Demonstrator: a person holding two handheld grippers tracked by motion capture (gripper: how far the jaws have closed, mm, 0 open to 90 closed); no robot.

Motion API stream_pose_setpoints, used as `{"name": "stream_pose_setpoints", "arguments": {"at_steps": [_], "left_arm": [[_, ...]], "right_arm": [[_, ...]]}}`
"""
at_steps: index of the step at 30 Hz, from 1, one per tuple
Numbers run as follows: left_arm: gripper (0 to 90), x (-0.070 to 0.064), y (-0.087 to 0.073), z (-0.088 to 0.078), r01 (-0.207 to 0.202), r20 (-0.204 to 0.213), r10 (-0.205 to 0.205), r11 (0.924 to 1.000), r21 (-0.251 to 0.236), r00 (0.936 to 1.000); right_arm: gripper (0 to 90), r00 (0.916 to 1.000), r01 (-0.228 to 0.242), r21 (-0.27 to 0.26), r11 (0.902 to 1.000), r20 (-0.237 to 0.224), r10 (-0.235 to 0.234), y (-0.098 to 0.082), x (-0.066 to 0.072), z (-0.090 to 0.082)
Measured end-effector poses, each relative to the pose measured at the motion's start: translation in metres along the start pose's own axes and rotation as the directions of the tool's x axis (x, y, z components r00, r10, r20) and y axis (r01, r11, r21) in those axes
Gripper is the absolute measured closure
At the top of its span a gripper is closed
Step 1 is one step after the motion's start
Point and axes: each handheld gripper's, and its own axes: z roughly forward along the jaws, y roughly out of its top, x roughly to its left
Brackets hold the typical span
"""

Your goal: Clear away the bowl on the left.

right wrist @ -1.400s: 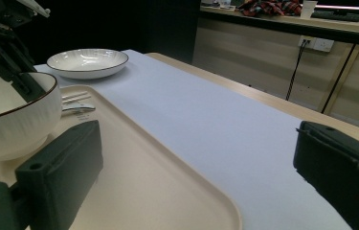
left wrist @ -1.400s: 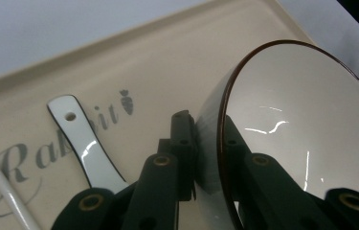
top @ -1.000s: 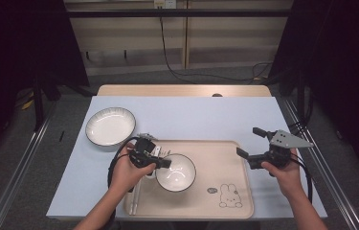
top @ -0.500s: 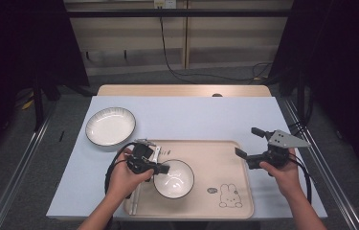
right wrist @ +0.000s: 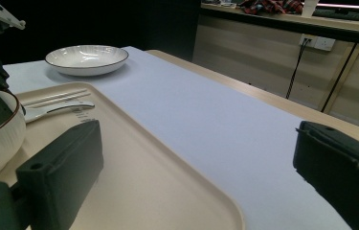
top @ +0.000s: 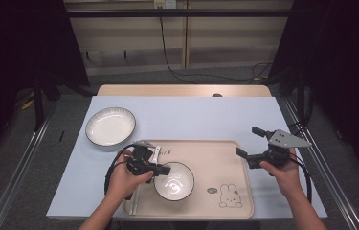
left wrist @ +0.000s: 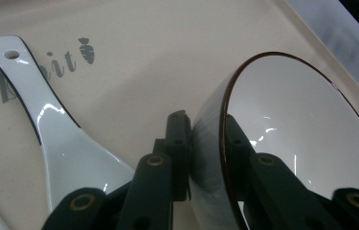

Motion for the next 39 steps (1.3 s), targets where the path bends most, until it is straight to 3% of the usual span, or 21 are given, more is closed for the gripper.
{"name": "stream_pose_setpoints", "arguments": {"at_steps": [4, 8, 13, 15, 17, 19, 22, 24, 26, 28, 31, 35, 39], "left_arm": [[67.0, 0.001, 0.002, 0.001, -0.015, 0.006, 0.015, 0.9998, -0.011, 0.9999], [58.0, 0.002, 0.008, -0.006, -0.014, 0.011, 0.015, 0.9978, -0.064, 0.9998], [43.6, 0.009, 0.013, -0.017, -0.021, -0.030, 0.017, 0.9922, -0.123, 0.9994], [44.4, 0.011, 0.015, -0.022, -0.021, -0.048, 0.015, 0.9920, -0.124, 0.9987], [39.3, 0.014, 0.018, -0.027, -0.039, -0.079, 0.028, 0.9877, -0.152, 0.9965], [35.0, 0.018, 0.020, -0.032, -0.027, -0.089, 0.012, 0.9850, -0.170, 0.9959], [28.6, 0.024, 0.023, -0.037, -0.032, -0.137, 0.004, 0.9791, -0.201, 0.9905], [25.5, 0.029, 0.023, -0.040, -0.044, -0.189, 0.005, 0.9786, -0.201, 0.9820], [22.7, 0.035, 0.023, -0.042, -0.017, -0.178, -0.025, 0.9732, -0.229, 0.9837], [19.2, 0.039, 0.023, -0.044, -0.012, -0.214, -0.041, 0.9715, -0.237, 0.9760], [16.6, 0.047, 0.023, -0.047, -0.002, -0.222, -0.055, 0.9688, -0.248, 0.9734], [13.6, 0.056, 0.024, -0.050, 0.019, -0.245, -0.090, 0.9611, -0.276, 0.9654], [12.4, 0.065, 0.023, -0.054, 0.027, -0.284, -0.110, 0.9593, -0.281, 0.9526]], "right_arm": [[2.3, 1.0000, 0.004, 0.001, 1.0000, -0.002, -0.004, 0.000, 0.000, 0.000], [2.3, 1.0000, 0.003, 0.003, 1.0000, 0.003, -0.003, 0.000, -0.001, -0.002], [2.3, 1.0000, 0.002, 0.003, 1.0000, -0.001, -0.002, 0.000, -0.001, -0.002], [2.3, 1.0000, 0.004, 0.004, 1.0000, 0.000, -0.004, 0.000, -0.001, -0.002], [2.3, 1.0000, 0.005, 0.003, 1.0000, 0.003, -0.005, 0.001, -0.001, -0.002], [2.3, 1.0000, 0.003, 0.004, 1.0000, 0.002, -0.003, 0.000, -0.001, -0.002], [2.3, 1.0000, 0.008, 0.004, 1.0000, 0.000, -0.008, 0.000, -0.001, -0.002], [2.2, 1.0000, 0.003, 0.005, 1.0000, 0.005, -0.003, 0.000, -0.001, -0.002], [2.2, 1.0000, 0.004, 0.004, 1.0000, 0.005, -0.004, 0.000, -0.001, -0.002], [2.2, 1.0000, 0.009, 0.005, 0.9999, 0.002, -0.009, 0.000, -0.001, -0.002], [2.2, 0.9999, 0.009, 0.007, 0.9999, 0.009, -0.009, 0.000, -0.001, -0.002], [2.1, 0.9999, 0.007, 0.006, 1.0000, 0.013, -0.007, 0.000, -0.001, -0.003], [2.1, 0.9999, 0.014, 0.009, 0.9999, 0.004, -0.014, 0.000, -0.001, -0.003]]}}
